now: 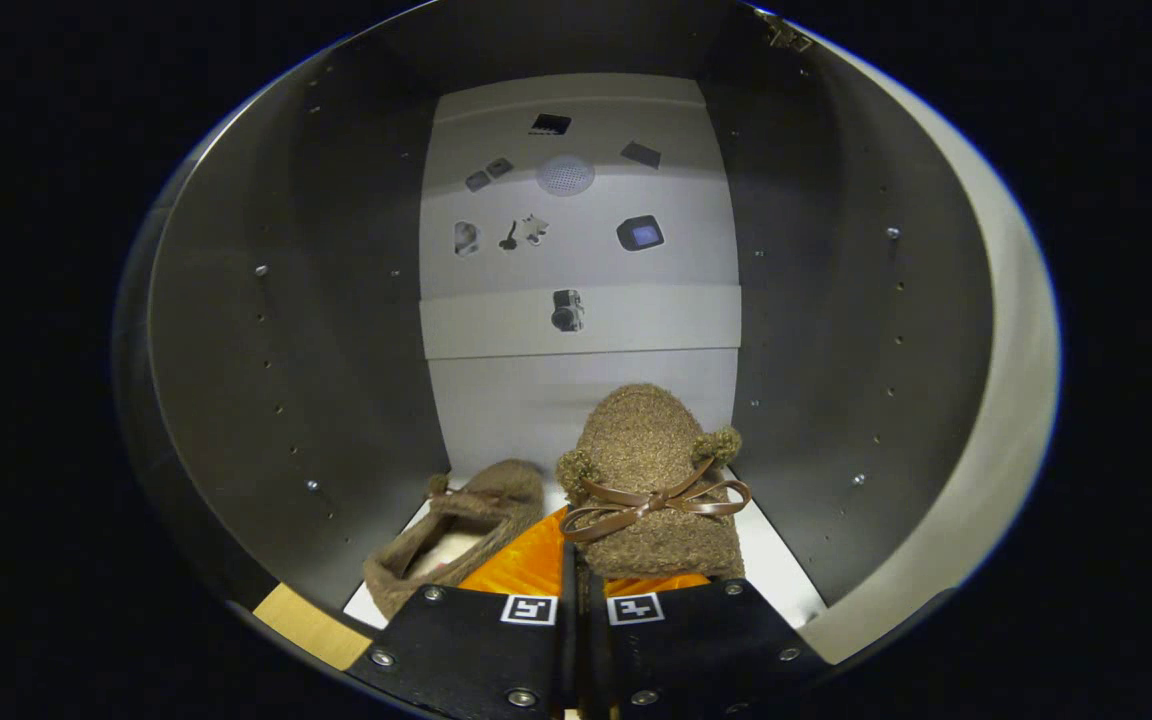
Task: Open the shoe cabinet door, grab the shoes and put them into the shoe cabinet, then close the shoe cabinet door.
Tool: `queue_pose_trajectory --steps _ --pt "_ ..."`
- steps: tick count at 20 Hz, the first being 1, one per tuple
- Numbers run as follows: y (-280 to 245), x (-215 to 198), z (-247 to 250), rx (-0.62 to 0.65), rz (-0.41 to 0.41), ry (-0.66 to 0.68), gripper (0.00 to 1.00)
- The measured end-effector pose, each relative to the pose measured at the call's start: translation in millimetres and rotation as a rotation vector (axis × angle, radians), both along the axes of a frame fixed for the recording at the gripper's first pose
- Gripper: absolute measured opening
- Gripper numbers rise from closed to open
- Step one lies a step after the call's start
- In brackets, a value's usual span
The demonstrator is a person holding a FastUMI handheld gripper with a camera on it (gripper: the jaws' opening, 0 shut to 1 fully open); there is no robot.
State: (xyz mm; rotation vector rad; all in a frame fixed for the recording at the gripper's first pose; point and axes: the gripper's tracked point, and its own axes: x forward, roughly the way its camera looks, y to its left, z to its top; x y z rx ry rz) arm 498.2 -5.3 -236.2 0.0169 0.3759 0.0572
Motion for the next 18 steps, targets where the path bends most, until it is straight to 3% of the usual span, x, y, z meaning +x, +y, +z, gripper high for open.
queue_pose_trajectory --steps 10,18 --pt "1 47 -51 -0.015 0.058 0.058 0.06" --pt "-3 49 -56 0.055 0.010 0.148 0.26"
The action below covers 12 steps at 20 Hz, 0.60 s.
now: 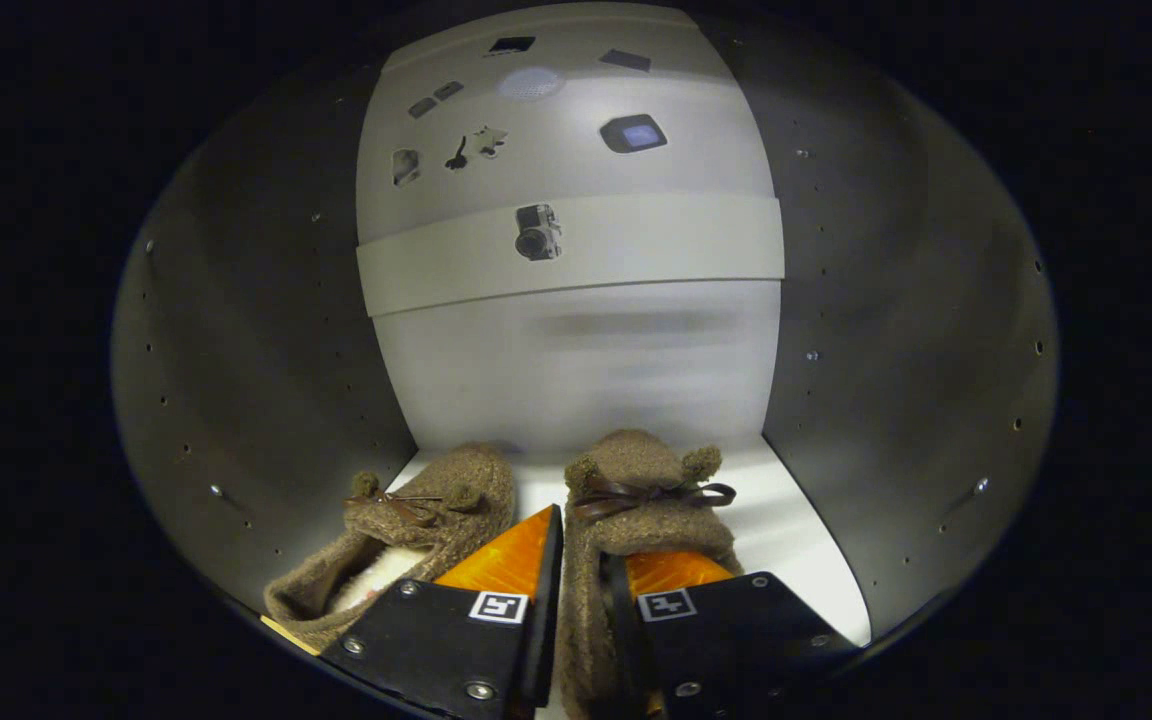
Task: Open the shoe cabinet door, grab the shoes and put them into the shoe cabinet, then close the shoe cabinet door.
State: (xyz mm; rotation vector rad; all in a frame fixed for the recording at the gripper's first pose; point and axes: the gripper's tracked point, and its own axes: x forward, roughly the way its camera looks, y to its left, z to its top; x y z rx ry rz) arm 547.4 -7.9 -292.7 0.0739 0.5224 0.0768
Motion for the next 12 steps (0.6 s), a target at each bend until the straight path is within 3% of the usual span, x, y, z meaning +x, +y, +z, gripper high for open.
queue_pose_trajectory --steps 3,12 --pt "1 -10 5 -0.007 -0.003 0.004 0.41" --pt "17 -63 54 -0.084 -0.039 -0.081 0.70"
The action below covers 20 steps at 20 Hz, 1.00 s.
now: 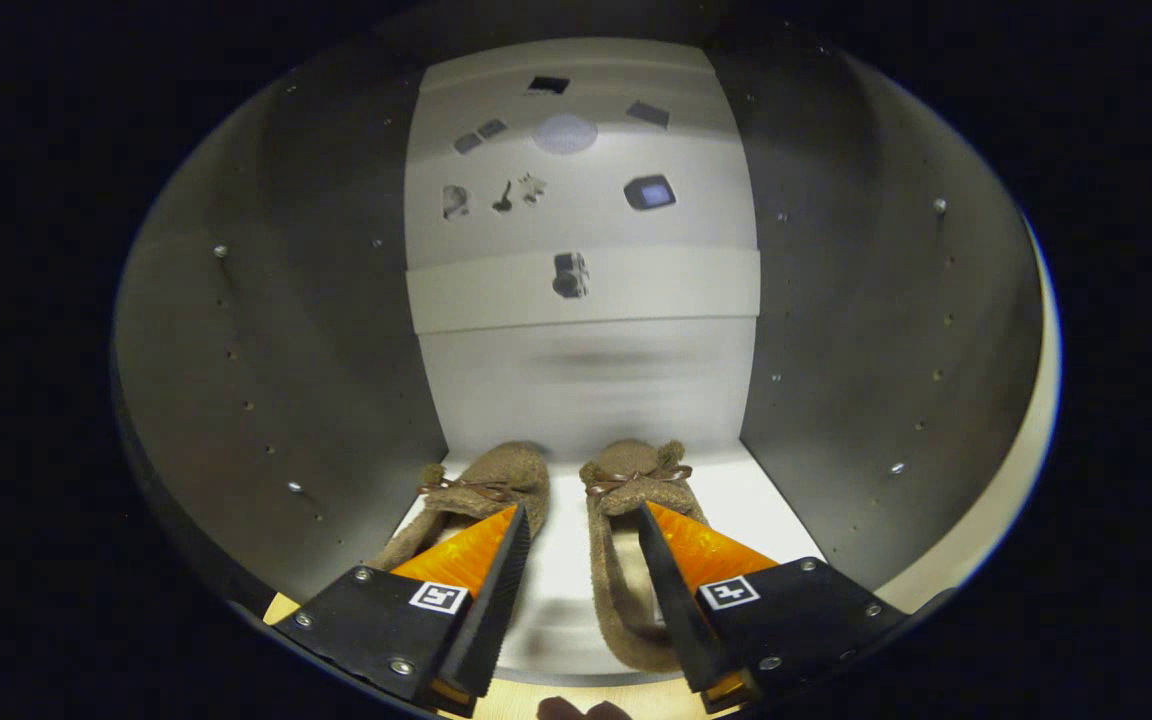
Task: Open the shoe cabinet door, grab the shoes and put them into the shoe cabinet, then close the shoe cabinet door.
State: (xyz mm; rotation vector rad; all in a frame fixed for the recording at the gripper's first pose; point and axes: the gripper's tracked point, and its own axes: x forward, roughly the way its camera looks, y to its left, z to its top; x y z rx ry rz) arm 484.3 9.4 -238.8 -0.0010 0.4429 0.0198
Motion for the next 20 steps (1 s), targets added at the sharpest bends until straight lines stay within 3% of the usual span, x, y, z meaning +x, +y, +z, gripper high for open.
queue_pose_trajectory --steps 3,7,17,20 --pt "6 -30 16 -0.006 -0.025 -0.014 0.81" --pt "17 -84 32 -0.004 -0.049 -0.023 0.86" --pt "23 -209 65 -0.011 -0.063 -0.034 0.88" --pt "23 -242 84 -0.004 -0.016 -0.062 0.89"
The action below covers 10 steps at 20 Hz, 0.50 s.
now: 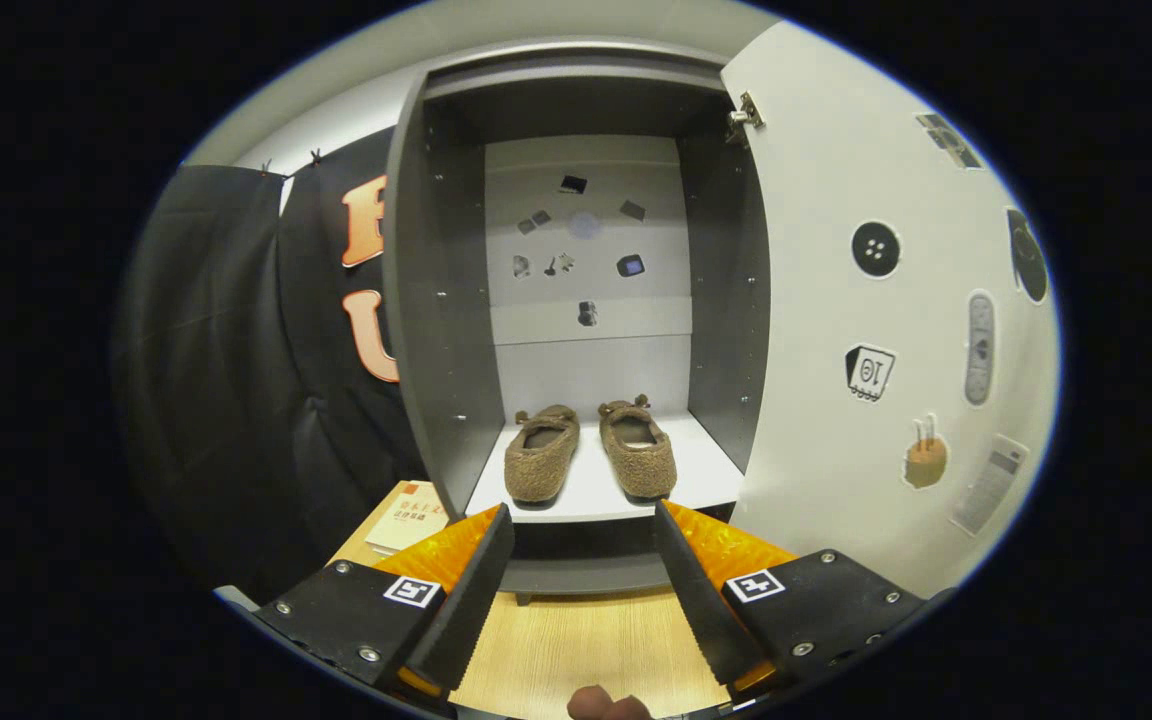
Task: Open the shoe cabinet door, grab the shoes and put them into the shoe cabinet, then close the shoe cabinet door.
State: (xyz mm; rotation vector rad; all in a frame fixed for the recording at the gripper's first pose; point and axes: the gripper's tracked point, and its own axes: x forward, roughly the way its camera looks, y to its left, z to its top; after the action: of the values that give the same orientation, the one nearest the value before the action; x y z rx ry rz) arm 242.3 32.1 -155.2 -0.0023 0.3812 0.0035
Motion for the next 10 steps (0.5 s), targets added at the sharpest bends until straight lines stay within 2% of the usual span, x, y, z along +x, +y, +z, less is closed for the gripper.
queue_pose_trajectory --steps 6,10 --pt "-30 -74 18 -0.044 0.097 -0.035 0.88" --pt "-50 -124 36 0.020 0.176 -0.063 0.88"
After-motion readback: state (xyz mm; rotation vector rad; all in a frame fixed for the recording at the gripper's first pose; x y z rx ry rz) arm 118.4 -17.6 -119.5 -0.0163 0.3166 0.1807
